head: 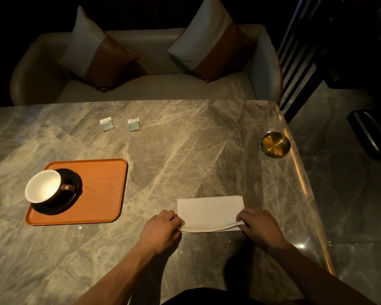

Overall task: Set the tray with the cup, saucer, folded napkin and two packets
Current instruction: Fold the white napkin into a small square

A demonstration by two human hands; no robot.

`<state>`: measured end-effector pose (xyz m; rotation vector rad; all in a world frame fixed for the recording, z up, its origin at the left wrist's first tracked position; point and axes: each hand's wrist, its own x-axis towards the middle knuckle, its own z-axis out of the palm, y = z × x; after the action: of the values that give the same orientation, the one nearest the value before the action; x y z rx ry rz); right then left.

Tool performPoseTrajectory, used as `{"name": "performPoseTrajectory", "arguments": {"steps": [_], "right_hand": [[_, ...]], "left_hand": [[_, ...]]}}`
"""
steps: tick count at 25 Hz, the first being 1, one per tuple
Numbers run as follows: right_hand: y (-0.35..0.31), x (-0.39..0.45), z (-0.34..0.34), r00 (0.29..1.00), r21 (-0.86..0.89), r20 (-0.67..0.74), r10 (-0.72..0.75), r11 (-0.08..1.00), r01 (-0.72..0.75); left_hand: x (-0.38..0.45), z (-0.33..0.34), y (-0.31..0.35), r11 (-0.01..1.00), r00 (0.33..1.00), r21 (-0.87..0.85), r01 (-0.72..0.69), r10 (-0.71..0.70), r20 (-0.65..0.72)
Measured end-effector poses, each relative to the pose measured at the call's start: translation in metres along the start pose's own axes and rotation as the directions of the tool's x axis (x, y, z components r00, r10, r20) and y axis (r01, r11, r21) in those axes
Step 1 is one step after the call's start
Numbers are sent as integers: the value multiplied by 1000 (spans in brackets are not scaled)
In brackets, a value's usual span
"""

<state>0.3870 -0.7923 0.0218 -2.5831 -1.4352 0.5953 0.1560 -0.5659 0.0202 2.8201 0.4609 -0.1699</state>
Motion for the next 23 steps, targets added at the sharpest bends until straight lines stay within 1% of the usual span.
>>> {"name": "performPoseTrajectory", "arguments": {"steps": [3, 7, 10, 12, 14, 17, 21, 23], "right_hand": [[-1, 0, 0, 998, 35, -62, 22, 999, -20], [-2, 3, -3, 989, -34, -143, -25, 999, 20], [-1, 0, 2, 966, -108, -233, -115, 990, 92], [0, -4, 8, 953, -127, -242, -184, 979, 157], [5, -6, 15, 952, -106, -227, -205, 977, 186], [15, -10, 26, 959, -96, -199, -199, 978, 183], [29, -18, 43, 937, -133, -261, -230, 970, 201], [29, -21, 44, 933, -163, -270, -238, 966, 200]], "left_hand": [[-1, -6, 2, 1000, 999, -21, 12, -13, -51], [-1, -11, 3, 996, 997, 73, -52, 56, -58], [-1, -6, 3, 981, 993, 167, -104, 113, -46], [-3, -1, 2, 972, 993, 210, -108, 113, -15], [-3, 2, 1, 973, 995, 209, -96, 98, 5], [-2, 1, -1, 977, 996, 194, -87, 87, 8], [-7, 1, -3, 990, 997, 116, -76, 76, -1], [-11, 3, -4, 995, 998, 83, -64, 66, -24]]}}
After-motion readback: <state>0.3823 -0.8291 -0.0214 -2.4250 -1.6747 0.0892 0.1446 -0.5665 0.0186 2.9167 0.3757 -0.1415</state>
